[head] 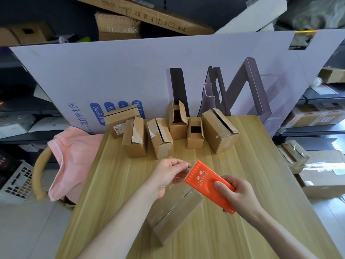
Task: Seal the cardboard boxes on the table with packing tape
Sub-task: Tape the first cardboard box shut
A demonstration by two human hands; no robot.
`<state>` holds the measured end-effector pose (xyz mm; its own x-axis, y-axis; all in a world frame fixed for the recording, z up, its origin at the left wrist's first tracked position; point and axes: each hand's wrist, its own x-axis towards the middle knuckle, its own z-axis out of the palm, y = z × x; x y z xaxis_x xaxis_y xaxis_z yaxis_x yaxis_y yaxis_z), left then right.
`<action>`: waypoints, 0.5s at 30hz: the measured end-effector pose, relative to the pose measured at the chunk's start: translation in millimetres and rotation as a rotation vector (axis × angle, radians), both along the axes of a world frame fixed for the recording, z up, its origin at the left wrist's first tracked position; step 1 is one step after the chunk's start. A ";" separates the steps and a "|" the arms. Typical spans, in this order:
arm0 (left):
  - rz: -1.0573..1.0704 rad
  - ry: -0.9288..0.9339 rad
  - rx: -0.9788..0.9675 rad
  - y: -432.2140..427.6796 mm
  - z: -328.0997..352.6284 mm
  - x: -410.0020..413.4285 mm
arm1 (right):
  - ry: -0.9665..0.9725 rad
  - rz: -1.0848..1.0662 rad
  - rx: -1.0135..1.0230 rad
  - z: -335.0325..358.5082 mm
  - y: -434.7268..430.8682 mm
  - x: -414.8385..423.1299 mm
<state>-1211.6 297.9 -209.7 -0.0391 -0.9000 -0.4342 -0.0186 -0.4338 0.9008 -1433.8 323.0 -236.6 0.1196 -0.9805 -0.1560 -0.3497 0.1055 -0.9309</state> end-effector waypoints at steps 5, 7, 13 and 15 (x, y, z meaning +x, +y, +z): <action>-0.030 0.004 0.006 0.0 3.4 0.9 | 0.032 0.004 -0.019 -2.8 -0.6 -0.5; -0.044 -0.026 0.002 0.2 2.6 1.8 | 0.036 0.007 -0.025 -3.0 -0.9 -0.4; -0.058 -0.104 -0.041 -4.2 -0.2 0.9 | 0.039 0.018 -0.037 -3.1 -0.1 0.4; -0.070 -0.124 -0.041 -6.1 -0.7 1.3 | 0.028 0.025 -0.036 -2.0 0.2 0.6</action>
